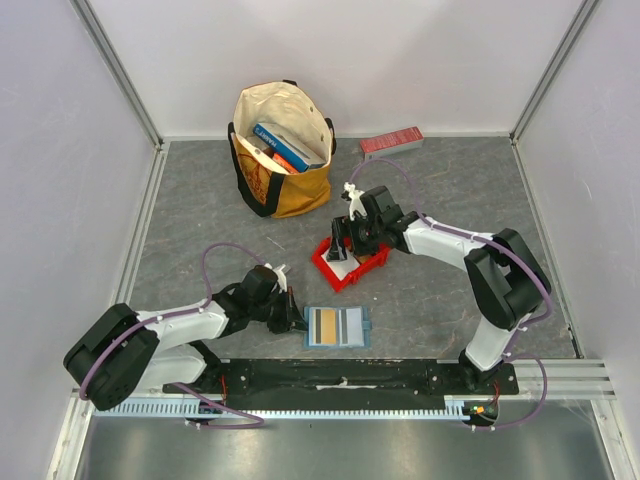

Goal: Put the credit cards into the card holder
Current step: Pick up the credit card from the storage box.

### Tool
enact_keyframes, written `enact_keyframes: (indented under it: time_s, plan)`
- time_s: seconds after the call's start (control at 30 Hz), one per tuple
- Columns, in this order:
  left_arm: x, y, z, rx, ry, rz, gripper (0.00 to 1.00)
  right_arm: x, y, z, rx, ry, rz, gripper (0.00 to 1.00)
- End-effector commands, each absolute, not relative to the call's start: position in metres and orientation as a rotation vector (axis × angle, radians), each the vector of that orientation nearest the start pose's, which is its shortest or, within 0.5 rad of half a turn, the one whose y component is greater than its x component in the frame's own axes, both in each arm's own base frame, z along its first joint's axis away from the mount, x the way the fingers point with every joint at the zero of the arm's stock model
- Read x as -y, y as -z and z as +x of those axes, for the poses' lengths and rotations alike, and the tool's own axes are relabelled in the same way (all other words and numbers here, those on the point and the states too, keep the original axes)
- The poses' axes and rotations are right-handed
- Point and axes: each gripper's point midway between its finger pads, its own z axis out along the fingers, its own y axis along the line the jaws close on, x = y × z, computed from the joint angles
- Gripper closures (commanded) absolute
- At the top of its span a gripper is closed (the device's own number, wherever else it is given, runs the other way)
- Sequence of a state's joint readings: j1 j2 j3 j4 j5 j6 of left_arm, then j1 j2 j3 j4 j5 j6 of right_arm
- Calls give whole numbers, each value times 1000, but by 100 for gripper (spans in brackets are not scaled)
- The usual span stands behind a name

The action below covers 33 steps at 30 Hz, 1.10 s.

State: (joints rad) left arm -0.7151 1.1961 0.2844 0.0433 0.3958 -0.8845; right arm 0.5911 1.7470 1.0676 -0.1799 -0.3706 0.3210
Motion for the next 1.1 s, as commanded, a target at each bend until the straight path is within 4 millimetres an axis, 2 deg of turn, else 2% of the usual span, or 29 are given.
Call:
enact_keyframes:
  time_s: [0.0,0.4,0.73,1.07]
  plan:
    - [236,-17,128,-2698,1075,18,98,-303,-91,307,-2396,-911,-546,17]
    - [237,-16,127,-2704,1075,27,98,-299,-95,305,-2391,-915,-536,27]
    - [237,-16,128,-2706,1077,30,98,-294,-87,308,-2420,-894,-506,53]
    - [238,-14,128,-2710,1078,29,98,-288,-86,314,-2422,-864,-479,63]
